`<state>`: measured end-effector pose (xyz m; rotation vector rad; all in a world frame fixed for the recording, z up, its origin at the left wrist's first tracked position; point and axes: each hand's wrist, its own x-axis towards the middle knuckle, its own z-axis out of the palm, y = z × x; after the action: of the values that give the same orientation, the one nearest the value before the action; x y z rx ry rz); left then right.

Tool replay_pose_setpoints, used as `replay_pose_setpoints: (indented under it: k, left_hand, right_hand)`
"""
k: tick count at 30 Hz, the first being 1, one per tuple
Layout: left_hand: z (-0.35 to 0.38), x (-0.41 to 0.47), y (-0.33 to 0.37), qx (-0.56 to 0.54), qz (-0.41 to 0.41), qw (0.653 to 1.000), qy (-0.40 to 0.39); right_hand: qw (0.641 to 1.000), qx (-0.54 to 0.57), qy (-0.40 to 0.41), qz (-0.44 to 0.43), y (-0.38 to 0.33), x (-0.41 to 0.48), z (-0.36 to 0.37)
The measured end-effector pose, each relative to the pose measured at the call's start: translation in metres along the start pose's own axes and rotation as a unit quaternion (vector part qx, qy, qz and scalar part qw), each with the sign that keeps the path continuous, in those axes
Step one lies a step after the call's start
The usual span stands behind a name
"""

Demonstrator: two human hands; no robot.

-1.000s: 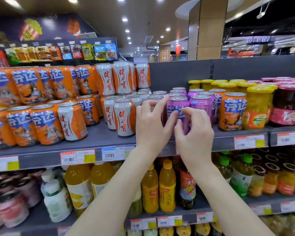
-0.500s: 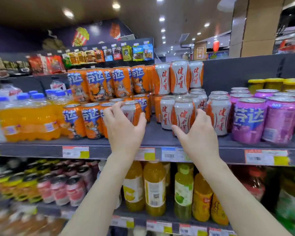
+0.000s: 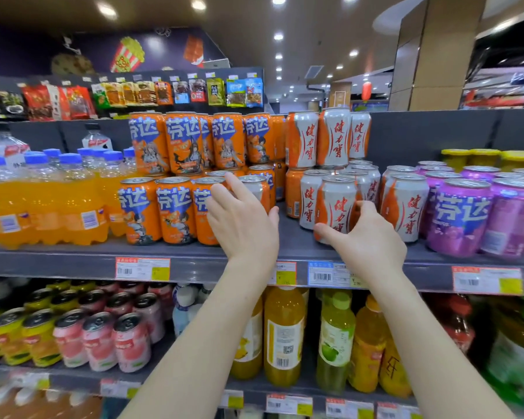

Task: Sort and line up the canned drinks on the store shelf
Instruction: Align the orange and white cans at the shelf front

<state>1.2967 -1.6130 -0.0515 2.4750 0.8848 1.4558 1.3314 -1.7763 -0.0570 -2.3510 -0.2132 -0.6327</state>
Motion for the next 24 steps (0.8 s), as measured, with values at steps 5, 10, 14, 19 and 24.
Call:
replay_pose_setpoints:
  k: [5,10,14,19,24]
  left_hand:
    - [0.002,0.005,-0.001,-0.007,0.014,1.0,0.02]
    - [0.002,-0.01,0.004,-0.091,0.083,0.992,0.02]
    - [0.0,-0.014,0.015,-0.197,0.068,0.977,-0.043]
    - [-0.003,-0.022,0.041,-0.287,0.072,0.948,-0.115]
    - [0.006,-0.024,0.057,-0.331,0.051,0.93,-0.149]
  right_hand:
    - [0.998,0.026,-0.052,0.0,0.0,0.002,-0.01]
    - [0.998,0.053,-0.044,0.008,-0.001,0.002,-0.008]
    - [0.999,0.025,0.022,0.024,0.005,0.0,-0.004]
    - [0.995,-0.03,0.077,0.052,0.017,0.001,-0.011]
    - [0.993,0.056,0.101,0.019,0.028,-0.003,-0.013]
